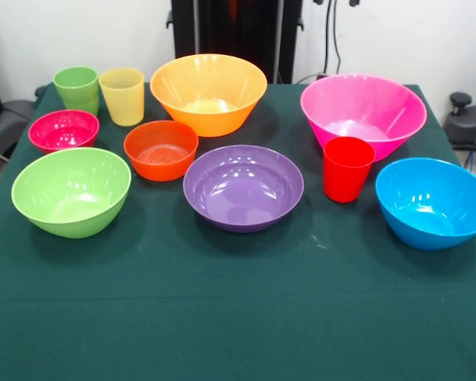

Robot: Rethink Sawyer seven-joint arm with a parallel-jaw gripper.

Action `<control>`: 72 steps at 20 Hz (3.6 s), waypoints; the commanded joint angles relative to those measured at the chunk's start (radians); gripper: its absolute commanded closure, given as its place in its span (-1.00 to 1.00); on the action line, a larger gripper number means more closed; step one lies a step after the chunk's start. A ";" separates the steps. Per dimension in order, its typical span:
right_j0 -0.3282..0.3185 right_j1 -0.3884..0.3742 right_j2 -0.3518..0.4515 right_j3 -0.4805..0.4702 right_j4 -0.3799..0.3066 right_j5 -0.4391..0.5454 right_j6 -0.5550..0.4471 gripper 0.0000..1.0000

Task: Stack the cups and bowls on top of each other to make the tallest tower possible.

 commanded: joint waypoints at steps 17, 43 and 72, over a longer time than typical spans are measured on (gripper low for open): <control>-0.008 0.064 0.049 0.071 -0.031 -0.046 0.146 -1.00; 0.096 0.155 0.021 -0.020 0.023 -0.053 0.192 -1.00; 0.247 0.240 0.002 -0.073 0.118 0.018 0.351 -1.00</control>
